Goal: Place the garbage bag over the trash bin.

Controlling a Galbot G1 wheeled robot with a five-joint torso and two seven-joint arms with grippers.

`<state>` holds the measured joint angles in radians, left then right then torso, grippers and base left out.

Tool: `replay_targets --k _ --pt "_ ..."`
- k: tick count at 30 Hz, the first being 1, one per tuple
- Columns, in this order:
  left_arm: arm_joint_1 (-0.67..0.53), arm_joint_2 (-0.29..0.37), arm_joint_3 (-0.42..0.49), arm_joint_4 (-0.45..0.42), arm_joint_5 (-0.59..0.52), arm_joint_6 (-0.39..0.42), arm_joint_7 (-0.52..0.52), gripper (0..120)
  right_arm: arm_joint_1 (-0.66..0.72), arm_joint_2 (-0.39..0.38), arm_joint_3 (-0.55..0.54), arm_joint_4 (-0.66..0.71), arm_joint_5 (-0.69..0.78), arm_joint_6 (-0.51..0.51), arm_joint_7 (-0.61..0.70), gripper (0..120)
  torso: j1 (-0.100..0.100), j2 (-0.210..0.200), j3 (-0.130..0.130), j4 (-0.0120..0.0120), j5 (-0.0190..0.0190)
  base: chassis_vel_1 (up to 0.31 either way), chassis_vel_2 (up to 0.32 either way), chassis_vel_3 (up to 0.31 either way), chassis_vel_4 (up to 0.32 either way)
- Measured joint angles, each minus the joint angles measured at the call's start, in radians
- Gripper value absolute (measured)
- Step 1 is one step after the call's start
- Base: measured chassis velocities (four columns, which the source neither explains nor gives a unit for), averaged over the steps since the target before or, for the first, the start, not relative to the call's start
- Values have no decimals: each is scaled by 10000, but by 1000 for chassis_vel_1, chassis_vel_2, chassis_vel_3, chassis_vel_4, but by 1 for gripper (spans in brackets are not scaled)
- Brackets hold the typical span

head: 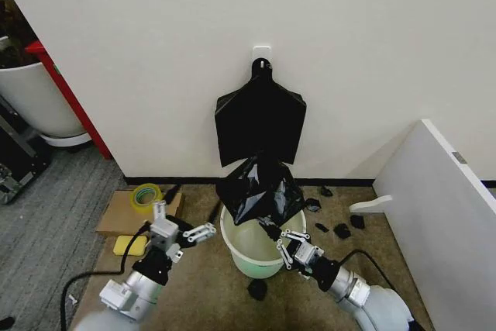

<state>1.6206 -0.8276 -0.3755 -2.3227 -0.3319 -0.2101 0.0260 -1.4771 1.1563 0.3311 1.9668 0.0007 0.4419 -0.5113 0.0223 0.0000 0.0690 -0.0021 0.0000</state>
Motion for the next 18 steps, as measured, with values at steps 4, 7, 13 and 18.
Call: replay_targets --k 4,7,13,18 --pt "-1836 1226 1034 18 -901 1059 26 100 -17 175 17 1 -302 28 -21 0 0 0 0 -6 -2 0 0 0 0" --pt "-2615 1667 1574 179 -1169 1393 -6 100 -25 268 78 3 -366 44 -23 0 1 -1 1 -9 -1 0 0 0 0" --pt "-3943 2343 2735 508 -1868 2063 -184 100 -63 388 156 9 -436 90 -24 0 0 -1 1 -2 0 0 0 0 0" --pt "-5530 2414 4035 975 -2033 2529 -176 94 -48 512 151 6 -535 143 -33 0 1 -1 1 -7 3 0 0 0 0"
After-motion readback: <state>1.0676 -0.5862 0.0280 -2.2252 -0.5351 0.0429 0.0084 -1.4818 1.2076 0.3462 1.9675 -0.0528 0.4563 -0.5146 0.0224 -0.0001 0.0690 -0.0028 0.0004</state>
